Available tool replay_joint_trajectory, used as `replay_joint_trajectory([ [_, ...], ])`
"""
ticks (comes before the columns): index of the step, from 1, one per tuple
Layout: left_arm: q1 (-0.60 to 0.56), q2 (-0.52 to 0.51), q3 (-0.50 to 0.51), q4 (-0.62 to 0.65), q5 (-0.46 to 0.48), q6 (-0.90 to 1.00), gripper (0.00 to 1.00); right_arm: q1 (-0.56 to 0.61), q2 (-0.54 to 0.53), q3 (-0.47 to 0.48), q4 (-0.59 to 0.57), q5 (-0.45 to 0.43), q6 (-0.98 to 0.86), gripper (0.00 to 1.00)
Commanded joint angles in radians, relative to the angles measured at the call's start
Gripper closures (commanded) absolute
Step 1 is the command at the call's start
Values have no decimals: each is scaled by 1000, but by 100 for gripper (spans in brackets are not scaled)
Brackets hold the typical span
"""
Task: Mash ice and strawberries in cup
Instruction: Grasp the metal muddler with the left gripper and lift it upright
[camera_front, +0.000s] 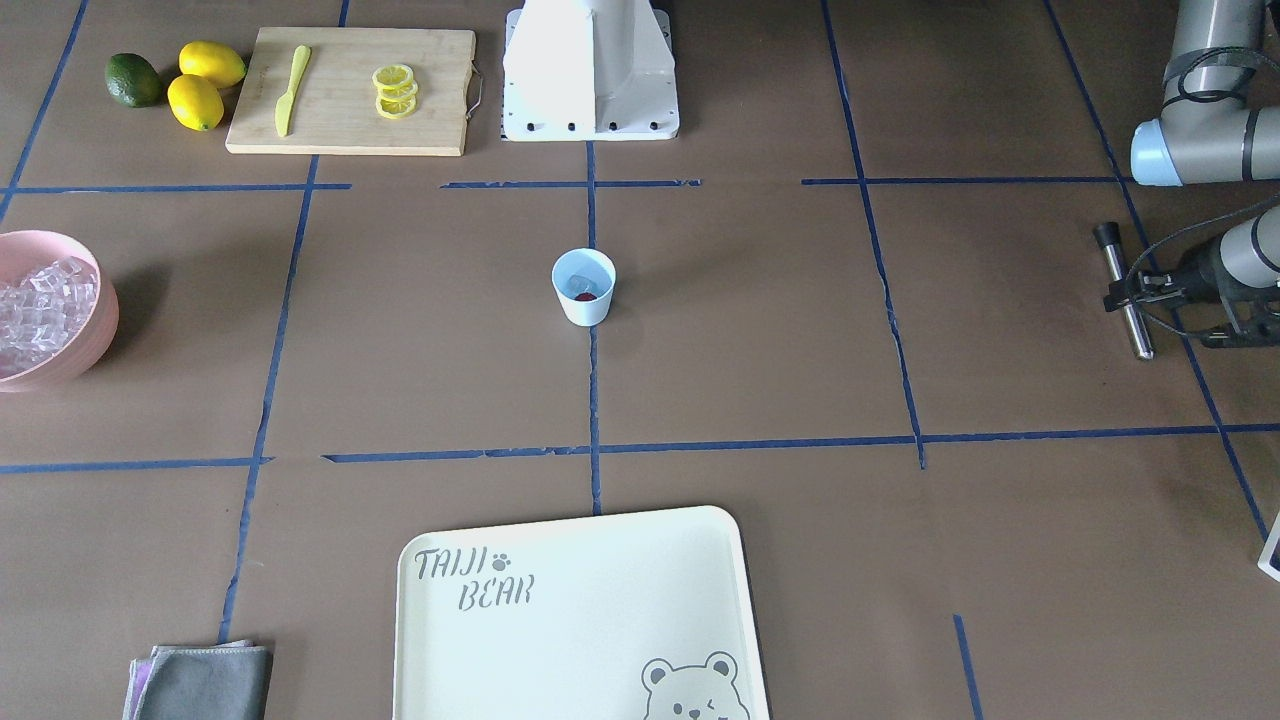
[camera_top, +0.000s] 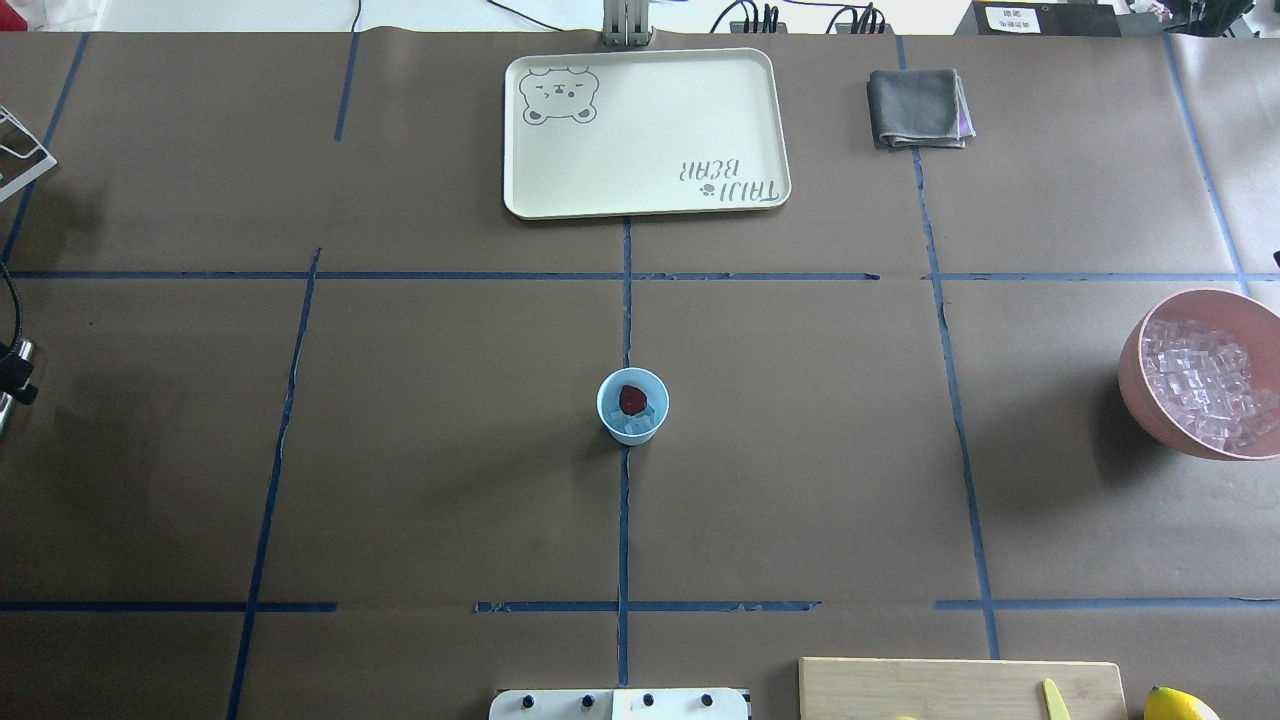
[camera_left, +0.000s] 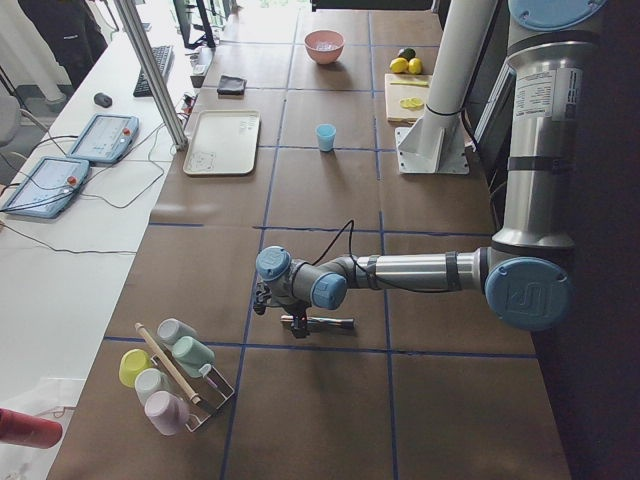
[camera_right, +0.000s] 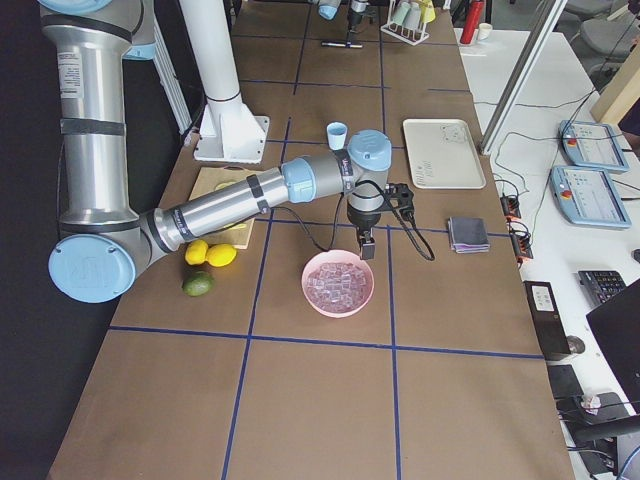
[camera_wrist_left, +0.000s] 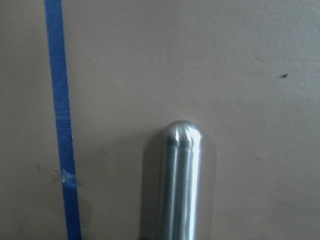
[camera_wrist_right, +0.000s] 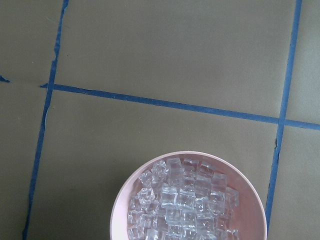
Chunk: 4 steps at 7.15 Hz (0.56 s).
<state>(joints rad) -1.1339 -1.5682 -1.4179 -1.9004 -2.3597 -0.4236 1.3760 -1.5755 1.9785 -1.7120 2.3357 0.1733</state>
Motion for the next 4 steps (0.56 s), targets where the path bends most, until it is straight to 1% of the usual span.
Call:
replay_joint_trajectory([
  [1, 0, -6, 5, 1, -1, -1, 14, 0, 0, -1, -1, 2, 0, 1],
  [4, 13, -7, 10, 3, 0, -1, 15, 0, 0, -3, -1, 2, 0, 1],
])
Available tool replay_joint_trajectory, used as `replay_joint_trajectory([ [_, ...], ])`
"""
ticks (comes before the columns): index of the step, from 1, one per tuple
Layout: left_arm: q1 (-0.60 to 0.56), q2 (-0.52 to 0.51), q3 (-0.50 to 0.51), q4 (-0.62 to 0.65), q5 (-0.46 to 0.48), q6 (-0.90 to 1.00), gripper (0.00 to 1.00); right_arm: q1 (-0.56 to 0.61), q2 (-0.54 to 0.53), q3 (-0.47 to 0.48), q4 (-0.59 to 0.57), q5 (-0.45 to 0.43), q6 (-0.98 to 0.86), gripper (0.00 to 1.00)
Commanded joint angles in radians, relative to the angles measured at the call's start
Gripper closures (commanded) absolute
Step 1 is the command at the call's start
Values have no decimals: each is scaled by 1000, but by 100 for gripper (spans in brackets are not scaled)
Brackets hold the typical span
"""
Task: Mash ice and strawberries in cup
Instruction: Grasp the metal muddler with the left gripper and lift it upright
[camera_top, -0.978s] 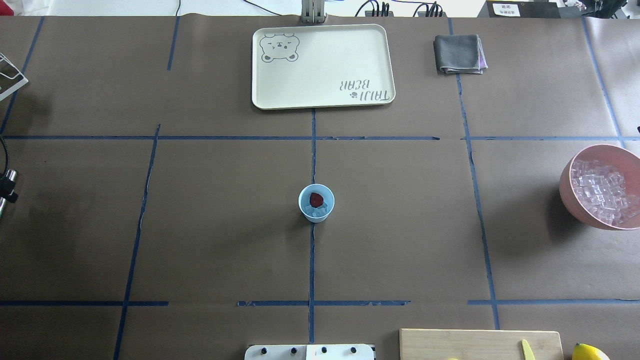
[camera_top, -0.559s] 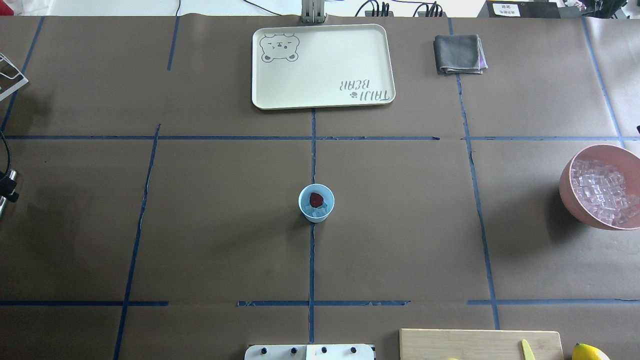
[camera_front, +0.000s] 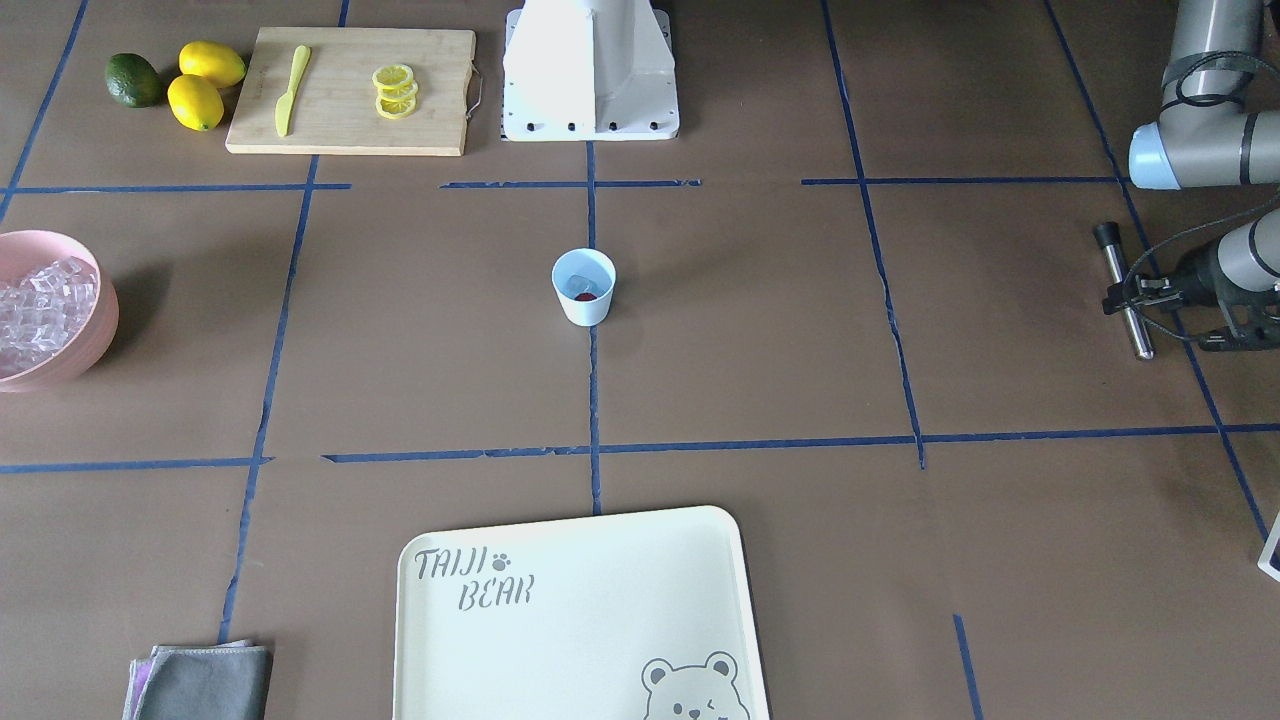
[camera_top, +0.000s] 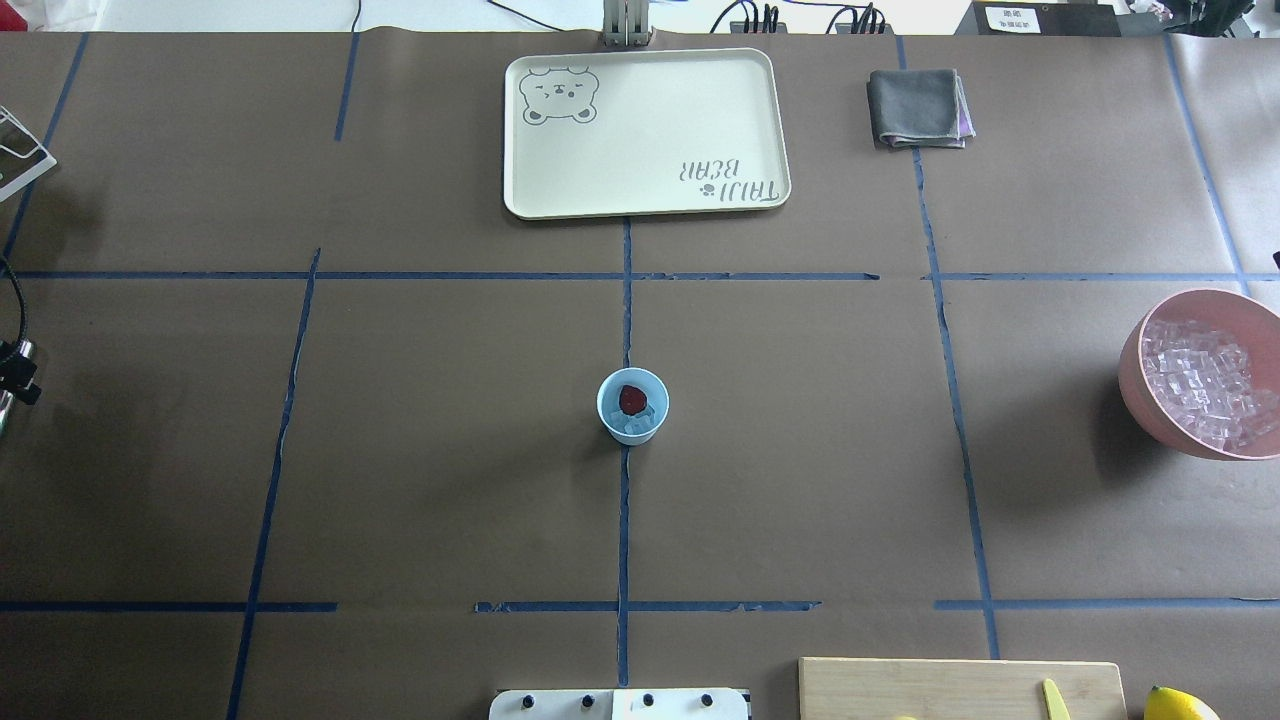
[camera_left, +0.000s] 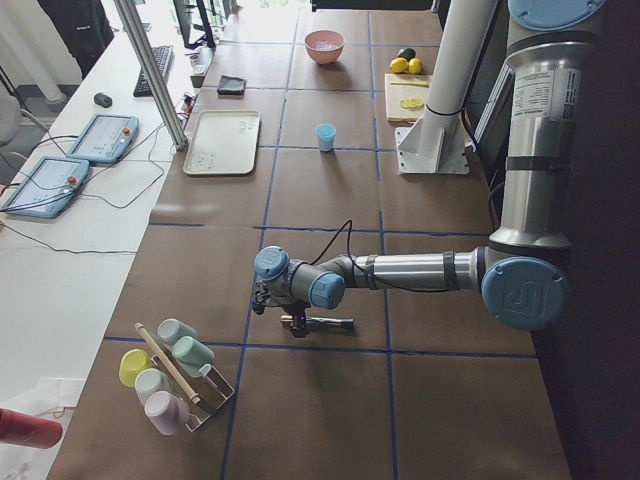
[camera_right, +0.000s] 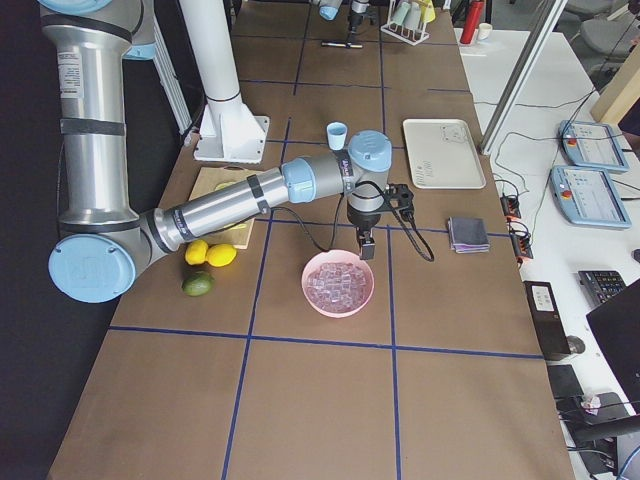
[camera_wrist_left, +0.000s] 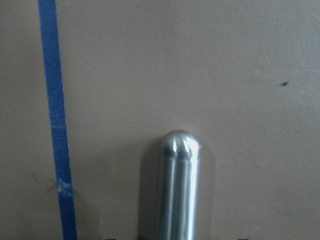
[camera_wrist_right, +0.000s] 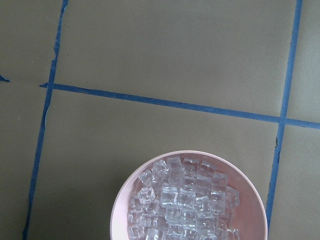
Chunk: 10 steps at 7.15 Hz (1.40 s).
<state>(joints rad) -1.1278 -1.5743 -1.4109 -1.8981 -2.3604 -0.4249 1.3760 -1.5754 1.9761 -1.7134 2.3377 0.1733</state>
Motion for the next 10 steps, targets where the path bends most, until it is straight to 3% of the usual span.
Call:
replay_joint_trajectory([
  [1, 7, -7, 12, -1, 1, 0, 15, 0, 0, 1, 0, 0, 2, 1],
  [2, 7, -9, 13, 2, 1, 1, 18, 0, 0, 1, 0, 0, 0, 1],
  [3, 7, -12, 21, 5, -5, -2, 41, 0, 0, 3, 0, 0, 0, 1],
  [4, 7, -16, 24, 10, -5, -2, 82, 0, 0, 3, 0, 0, 0, 1],
  [5, 8, -16, 24, 10, -5, 0, 93, 0, 0, 4, 0, 2, 0, 1],
  [6, 7, -16, 15, 7, -8, 0, 100, 0, 0, 6, 0, 0, 0, 1],
  [8, 8, -16, -177, 14, -35, -91, 100, 0, 0, 16, -2, 5, 0, 1],
  [10, 95, -114, -339, 16, -45, -229, 100, 0, 0, 18, -2, 18, 0, 1],
])
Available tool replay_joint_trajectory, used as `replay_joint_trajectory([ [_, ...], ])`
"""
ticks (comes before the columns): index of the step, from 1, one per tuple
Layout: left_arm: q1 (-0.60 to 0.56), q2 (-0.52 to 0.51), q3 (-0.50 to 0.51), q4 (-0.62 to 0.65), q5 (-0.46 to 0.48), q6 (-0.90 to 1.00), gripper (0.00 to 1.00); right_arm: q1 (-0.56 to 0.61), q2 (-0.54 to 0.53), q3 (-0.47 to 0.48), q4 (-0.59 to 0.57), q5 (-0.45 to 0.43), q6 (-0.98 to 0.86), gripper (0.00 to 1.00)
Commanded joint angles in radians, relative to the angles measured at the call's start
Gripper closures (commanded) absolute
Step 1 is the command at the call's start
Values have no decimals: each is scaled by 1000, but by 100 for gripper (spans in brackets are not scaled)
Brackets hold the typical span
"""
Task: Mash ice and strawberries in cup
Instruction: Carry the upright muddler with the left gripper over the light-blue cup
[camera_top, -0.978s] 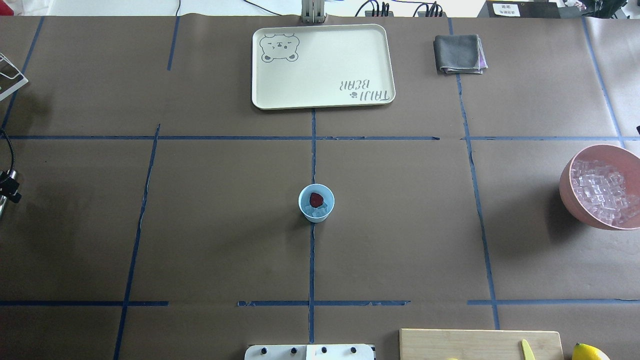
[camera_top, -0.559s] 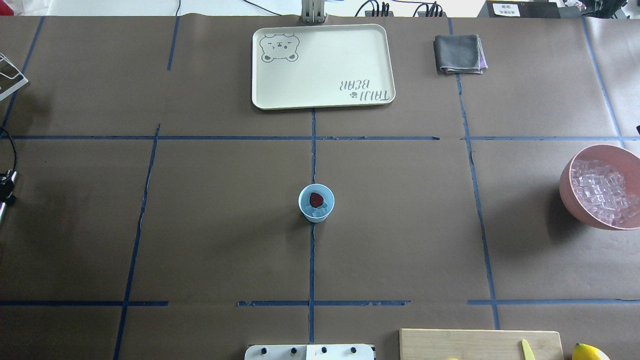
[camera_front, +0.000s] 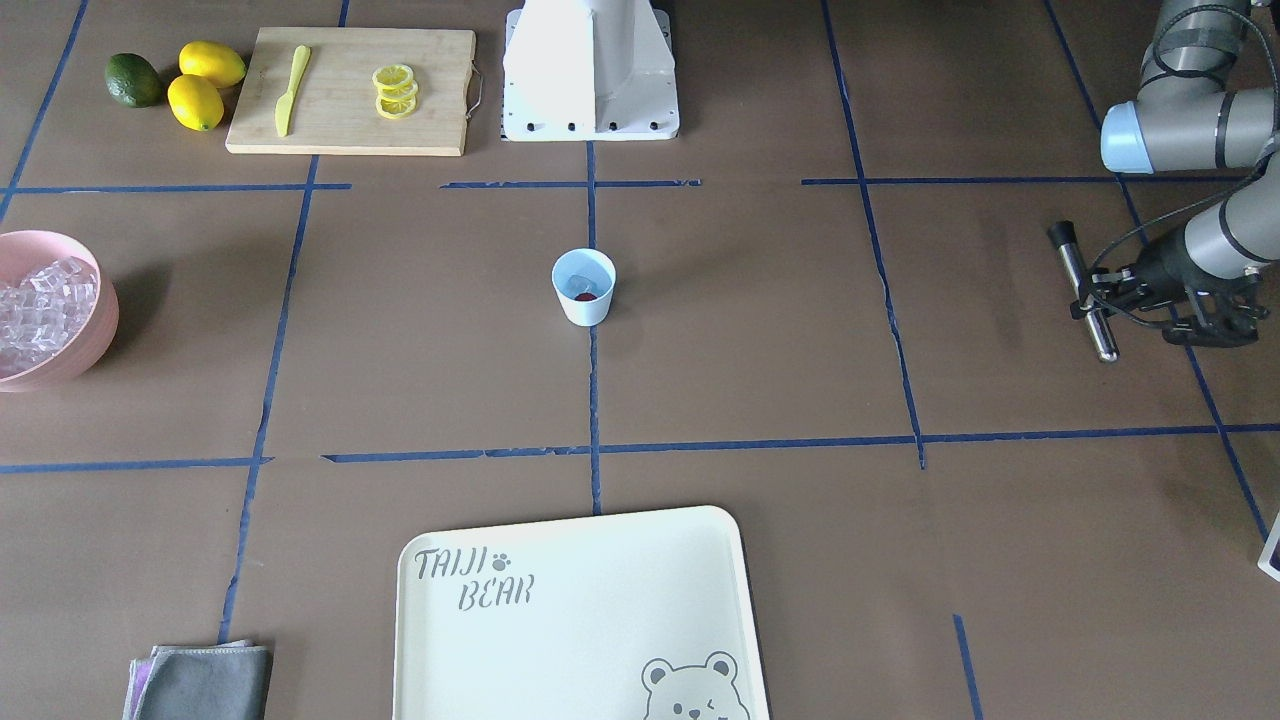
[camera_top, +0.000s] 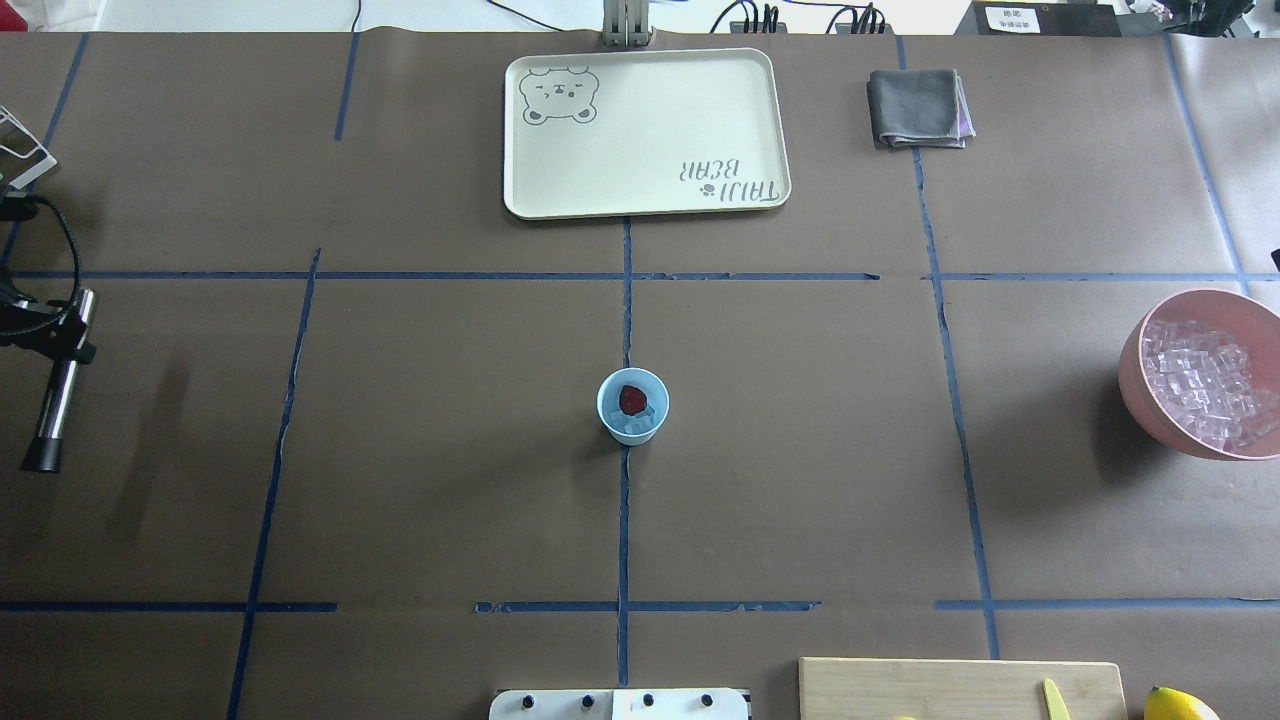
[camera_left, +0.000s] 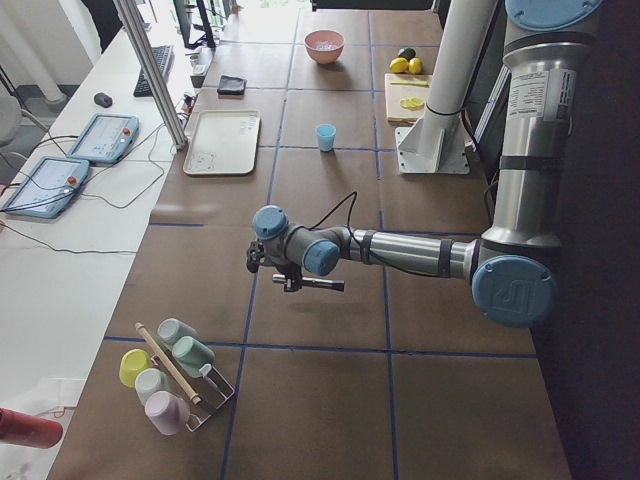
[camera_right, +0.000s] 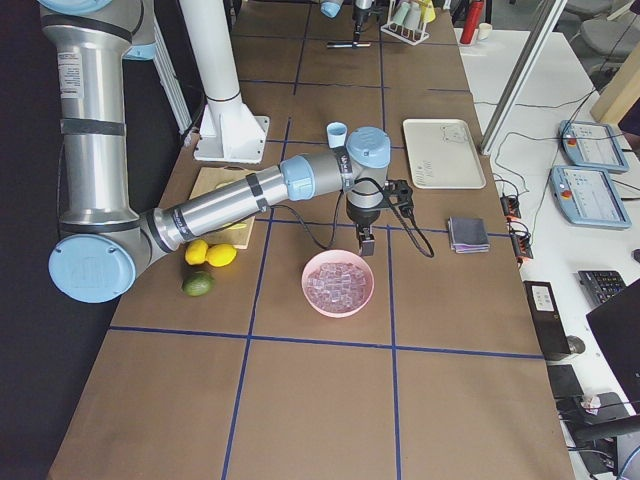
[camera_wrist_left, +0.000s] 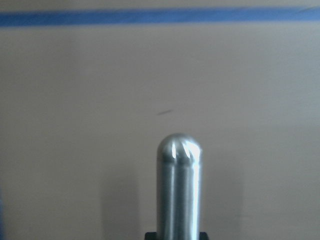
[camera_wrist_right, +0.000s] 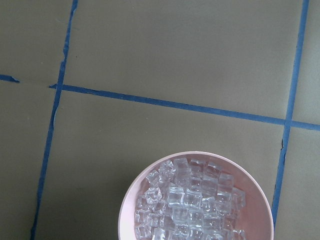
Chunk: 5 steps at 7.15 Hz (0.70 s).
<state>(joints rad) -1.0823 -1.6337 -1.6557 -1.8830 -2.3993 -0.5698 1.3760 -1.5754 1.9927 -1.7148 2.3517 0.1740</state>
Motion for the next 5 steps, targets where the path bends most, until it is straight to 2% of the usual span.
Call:
replay_joint_trajectory([
  [1, 118, -136, -133, 8, 0, -201, 100, 0, 1, 3, 1, 5, -1, 1],
  [2, 199, -244, -156, 9, 12, -256, 100, 2, 0, 5, 0, 5, 1, 1],
  [4, 367, -352, -306, 2, 229, -283, 92, 2, 1, 3, 1, 5, 1, 1],
  [5, 402, -448, -302, -4, 238, -280, 93, 2, 0, 1, 0, 5, 1, 1],
])
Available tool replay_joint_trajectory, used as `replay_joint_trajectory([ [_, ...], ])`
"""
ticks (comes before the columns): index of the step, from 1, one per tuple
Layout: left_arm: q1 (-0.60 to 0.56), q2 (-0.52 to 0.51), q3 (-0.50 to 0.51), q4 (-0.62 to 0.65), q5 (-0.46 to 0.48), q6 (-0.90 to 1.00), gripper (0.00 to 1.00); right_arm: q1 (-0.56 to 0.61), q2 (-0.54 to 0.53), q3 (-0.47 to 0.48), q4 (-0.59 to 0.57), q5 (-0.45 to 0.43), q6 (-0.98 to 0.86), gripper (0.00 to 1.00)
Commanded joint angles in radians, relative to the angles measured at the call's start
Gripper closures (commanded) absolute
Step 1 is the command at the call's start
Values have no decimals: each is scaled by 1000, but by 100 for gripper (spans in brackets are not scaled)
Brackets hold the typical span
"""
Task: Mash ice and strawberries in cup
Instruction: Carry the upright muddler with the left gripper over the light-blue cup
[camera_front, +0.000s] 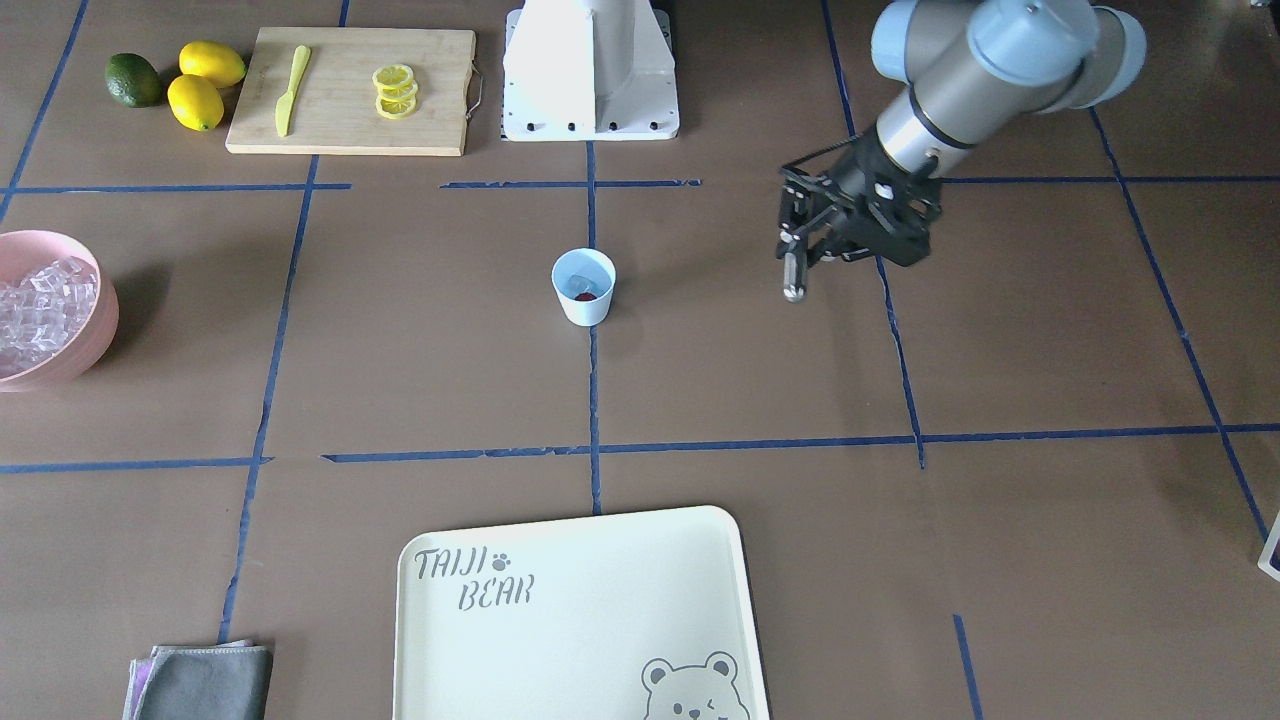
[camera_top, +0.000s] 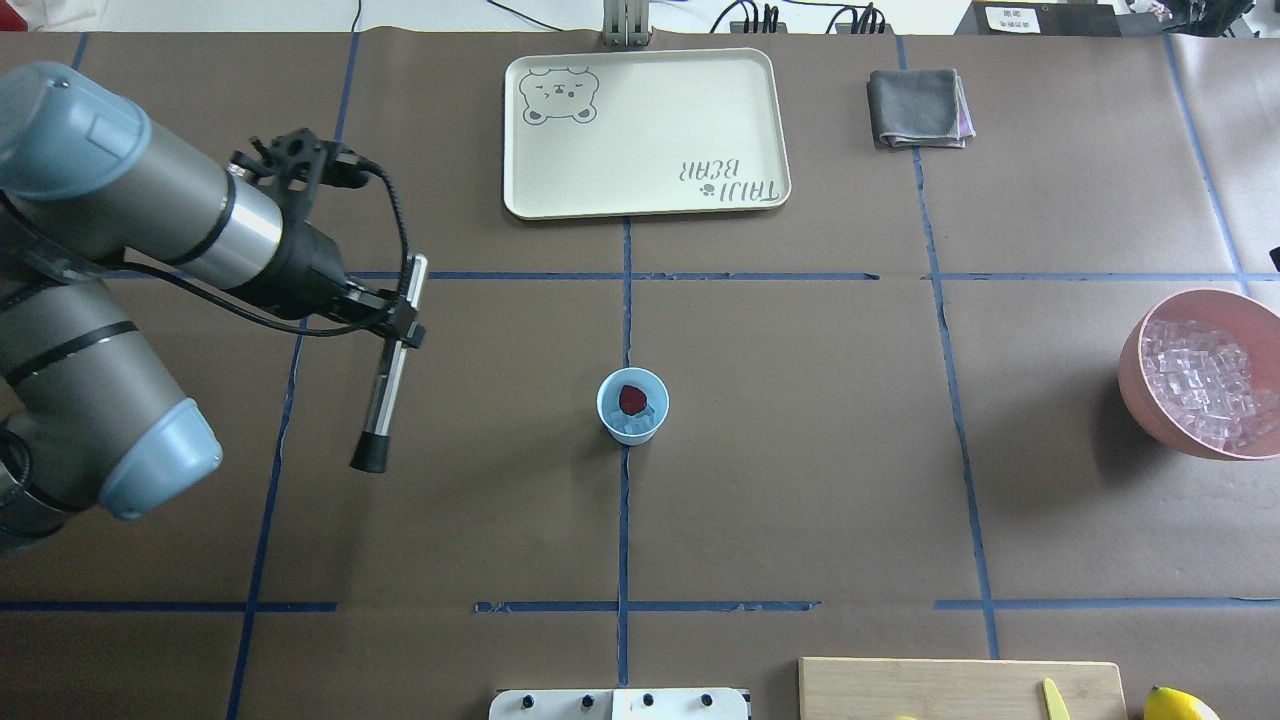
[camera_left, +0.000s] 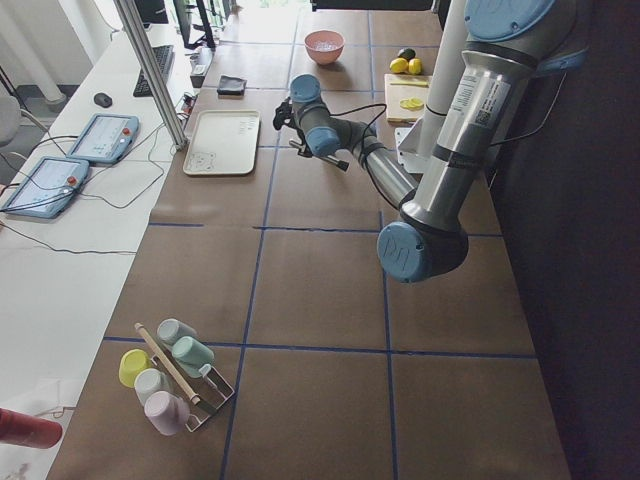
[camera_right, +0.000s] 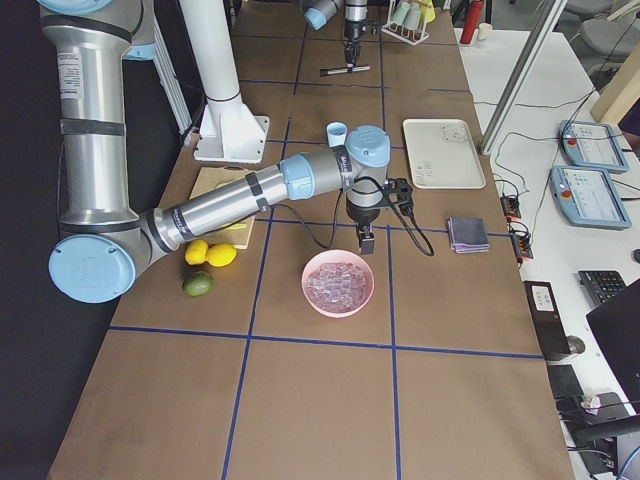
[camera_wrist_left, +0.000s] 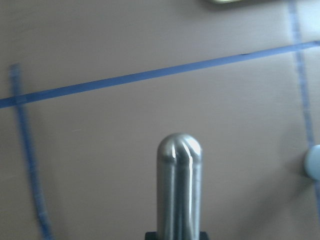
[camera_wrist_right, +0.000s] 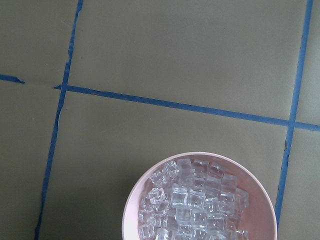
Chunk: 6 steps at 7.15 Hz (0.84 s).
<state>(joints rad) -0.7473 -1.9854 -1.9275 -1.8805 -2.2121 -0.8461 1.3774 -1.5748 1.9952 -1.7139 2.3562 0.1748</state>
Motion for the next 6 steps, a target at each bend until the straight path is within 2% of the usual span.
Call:
replay_joint_trajectory([
  [1, 69, -145, -42, -85, 111, 8, 94, 0, -2, 0, -1, 2, 0, 1],
  [2, 89, -138, -22, -296, 261, 13, 95, 0, -2, 0, -1, 2, 3, 1],
  [3, 170, -133, -22, -410, 452, 30, 97, -1, -1, 0, -1, 2, 5, 1],
  [4, 277, -133, -24, -452, 711, 111, 97, 0, -1, 2, -1, 2, 6, 1],
  [5, 405, -129, -10, -551, 958, 240, 97, 0, -1, 2, -1, 2, 8, 1],
  [6, 467, -130, 46, -663, 1156, 309, 97, -1, 1, 0, -1, 2, 9, 1],
])
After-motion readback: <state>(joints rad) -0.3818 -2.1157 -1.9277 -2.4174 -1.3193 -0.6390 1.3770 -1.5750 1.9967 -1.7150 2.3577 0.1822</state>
